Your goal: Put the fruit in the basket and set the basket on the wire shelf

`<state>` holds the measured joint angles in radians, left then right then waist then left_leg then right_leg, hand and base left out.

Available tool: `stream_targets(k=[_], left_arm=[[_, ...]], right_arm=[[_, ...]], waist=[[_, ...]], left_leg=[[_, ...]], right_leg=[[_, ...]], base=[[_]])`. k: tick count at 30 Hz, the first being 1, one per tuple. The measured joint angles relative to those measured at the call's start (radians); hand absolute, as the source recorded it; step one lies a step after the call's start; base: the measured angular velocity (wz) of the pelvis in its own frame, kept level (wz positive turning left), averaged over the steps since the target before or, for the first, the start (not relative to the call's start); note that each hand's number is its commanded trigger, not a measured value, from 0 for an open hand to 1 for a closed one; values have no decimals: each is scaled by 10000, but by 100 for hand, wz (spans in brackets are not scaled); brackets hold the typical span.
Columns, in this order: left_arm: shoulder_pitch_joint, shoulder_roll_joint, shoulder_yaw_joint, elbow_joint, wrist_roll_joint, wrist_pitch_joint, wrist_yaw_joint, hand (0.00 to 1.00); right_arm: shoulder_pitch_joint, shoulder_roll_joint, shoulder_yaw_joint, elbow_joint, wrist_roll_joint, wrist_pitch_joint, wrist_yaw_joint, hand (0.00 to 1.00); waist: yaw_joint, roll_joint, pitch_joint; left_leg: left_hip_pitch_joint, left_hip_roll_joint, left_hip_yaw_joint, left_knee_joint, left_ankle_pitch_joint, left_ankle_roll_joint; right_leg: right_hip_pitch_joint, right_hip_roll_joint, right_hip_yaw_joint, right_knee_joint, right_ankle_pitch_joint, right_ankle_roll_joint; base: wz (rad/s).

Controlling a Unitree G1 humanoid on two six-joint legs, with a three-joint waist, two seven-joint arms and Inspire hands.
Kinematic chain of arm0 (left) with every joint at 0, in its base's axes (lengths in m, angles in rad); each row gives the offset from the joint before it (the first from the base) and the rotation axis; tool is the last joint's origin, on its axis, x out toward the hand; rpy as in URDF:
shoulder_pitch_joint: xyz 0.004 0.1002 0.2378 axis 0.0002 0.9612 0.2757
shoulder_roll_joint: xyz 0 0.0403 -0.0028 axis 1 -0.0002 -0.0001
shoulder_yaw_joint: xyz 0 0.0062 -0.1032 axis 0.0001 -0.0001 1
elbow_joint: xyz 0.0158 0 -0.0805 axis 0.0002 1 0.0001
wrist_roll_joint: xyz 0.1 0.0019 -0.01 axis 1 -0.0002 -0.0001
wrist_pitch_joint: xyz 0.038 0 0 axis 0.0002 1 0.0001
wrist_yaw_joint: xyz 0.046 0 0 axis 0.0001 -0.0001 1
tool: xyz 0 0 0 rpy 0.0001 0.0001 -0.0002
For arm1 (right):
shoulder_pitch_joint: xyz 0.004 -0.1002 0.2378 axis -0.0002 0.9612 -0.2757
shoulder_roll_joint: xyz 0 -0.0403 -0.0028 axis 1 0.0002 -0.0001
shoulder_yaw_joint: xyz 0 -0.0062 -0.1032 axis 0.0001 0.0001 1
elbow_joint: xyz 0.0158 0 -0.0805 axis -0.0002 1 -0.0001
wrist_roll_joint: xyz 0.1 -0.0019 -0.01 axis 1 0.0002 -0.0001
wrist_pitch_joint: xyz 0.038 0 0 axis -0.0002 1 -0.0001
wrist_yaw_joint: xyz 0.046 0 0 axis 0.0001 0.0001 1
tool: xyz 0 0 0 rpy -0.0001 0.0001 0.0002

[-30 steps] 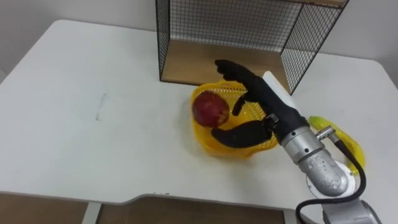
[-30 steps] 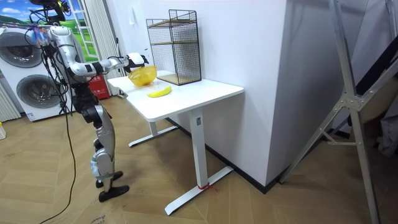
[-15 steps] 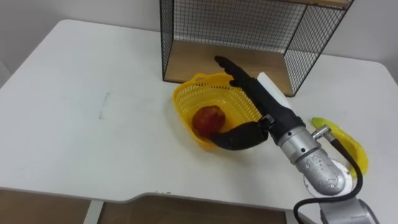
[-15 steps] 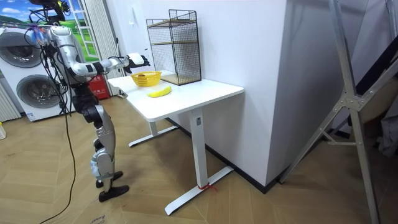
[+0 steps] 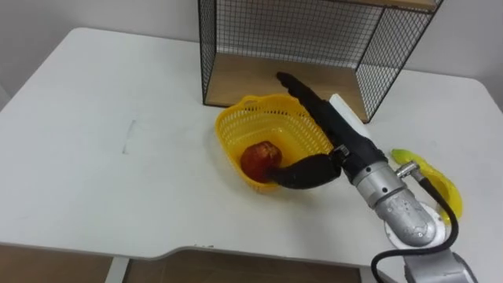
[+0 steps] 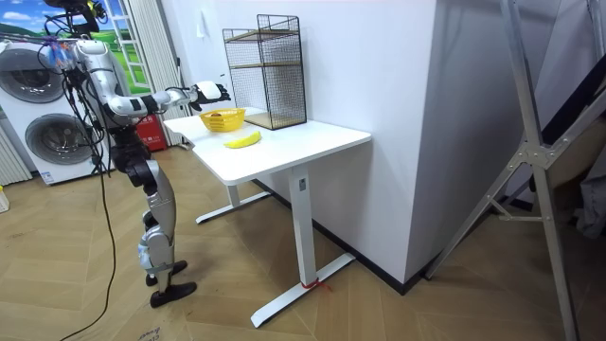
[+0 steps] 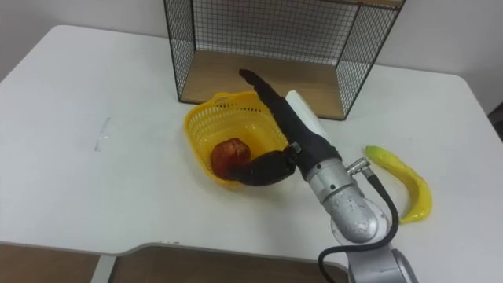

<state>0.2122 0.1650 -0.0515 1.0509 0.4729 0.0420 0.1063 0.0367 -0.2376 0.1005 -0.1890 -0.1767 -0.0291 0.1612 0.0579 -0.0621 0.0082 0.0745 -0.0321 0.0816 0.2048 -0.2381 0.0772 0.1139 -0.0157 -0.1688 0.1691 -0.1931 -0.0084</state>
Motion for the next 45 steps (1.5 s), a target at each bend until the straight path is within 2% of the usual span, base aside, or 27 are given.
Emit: stream_targets(k=[5, 7, 11, 16, 20, 22, 26, 34, 36, 40, 43, 45], left_arm=[[72, 6, 351, 81, 8, -43, -2, 0], [213, 25, 650, 68, 15, -47, -26, 0], [486, 5, 1028, 52, 130, -31, -71, 0], [739, 3, 1382, -205, 116, 37, -70, 0], [804, -2, 1479, -204, 119, 221, -74, 0], [820, 3, 1487, -231, 134, 253, -110, 0], [866, 6, 1484, -307, 112, 255, -142, 0], [886, 84, 1481, -481, 115, 400, -397, 0], [891, 84, 1481, -487, 140, 423, -396, 0], [901, 101, 1491, -517, 192, 506, -397, 0], [861, 125, 1490, -516, 224, 623, -490, 0], [838, 142, 1488, -510, 226, 624, -536, 0]], right_arm=[[1, -8, -1142, 14, 122, -205, -1180, 0], [-4, -7, -1637, 160, 140, -392, -1841, 0], [20, -11, -2264, 492, 142, -404, -2497, 0], [19, -48, -3233, 2008, 668, -345, -3443, 0], [20, -53, -3476, 2738, 740, -317, -3814, 0], [22, -90, -3607, 3362, 805, -249, -3959, 0], [26, -225, -3602, 4314, 1117, -113, -3922, 0], [17, -267, -3543, 5397, 697, 77, -3360, 0], [-153, -296, -3472, 5841, 411, 86, -3185, 0], [-655, -902, -3077, 7276, 225, 325, -2569, 0], [-775, -1154, -2981, 7522, 209, 323, -2221, 0], [-962, -1172, -2976, 7767, 202, 308, -2052, 0]], waist=[[-60, 35, -6], [-226, 65, -40], [-441, 105, -51], [-687, 61, -91], [-868, 18, -118], [-889, -67, -166], [-857, -214, -213], [-791, -185, -143], [-796, -157, -95], [-733, -167, -78], [-747, -217, -73], [-753, -263, -53]], left_leg=[[-4, 2, -3, 11, -1, -1], [-7, -4, -5, 14, -1, -1], [-3, -16, 40, 3, -1, 1], [53, -2, 28, -15, 0, 0], [65, 10, 51, -14, 3, -4], [82, 11, 77, 0, 3, -5], [124, 10, 95, 19, 3, -5], [165, 2, -10, 7, 2, -5], [161, -1, -13, -6, 2, -5], [99, -11, -14, 0, 2, -4], [93, 2, -14, 47, 6, -10], [92, 7, -9, 83, 6, -10]], right_leg=[[-8, 9, -7, -1, 2, -1], [-3, 21, 1, 9, 2, 0], [-18, 28, 39, 9, 5, 5], [19, 4, 41, 11, 5, 5], [21, 7, 37, 11, 4, 5], [32, 6, 31, 12, 5, 4], [69, -11, 7, 15, 5, 5], [171, -11, -127, 17, 12, 1], [165, -14, -111, 27, 12, 1], [96, -11, -113, 48, 11, 2], [75, -12, -93, 39, 11, 1], [78, -11, -82, 36, 11, 0]], base=[[0], [0], [-3], [0], [-1], [-2], [0], [3], [0], [0], [0], [0]])
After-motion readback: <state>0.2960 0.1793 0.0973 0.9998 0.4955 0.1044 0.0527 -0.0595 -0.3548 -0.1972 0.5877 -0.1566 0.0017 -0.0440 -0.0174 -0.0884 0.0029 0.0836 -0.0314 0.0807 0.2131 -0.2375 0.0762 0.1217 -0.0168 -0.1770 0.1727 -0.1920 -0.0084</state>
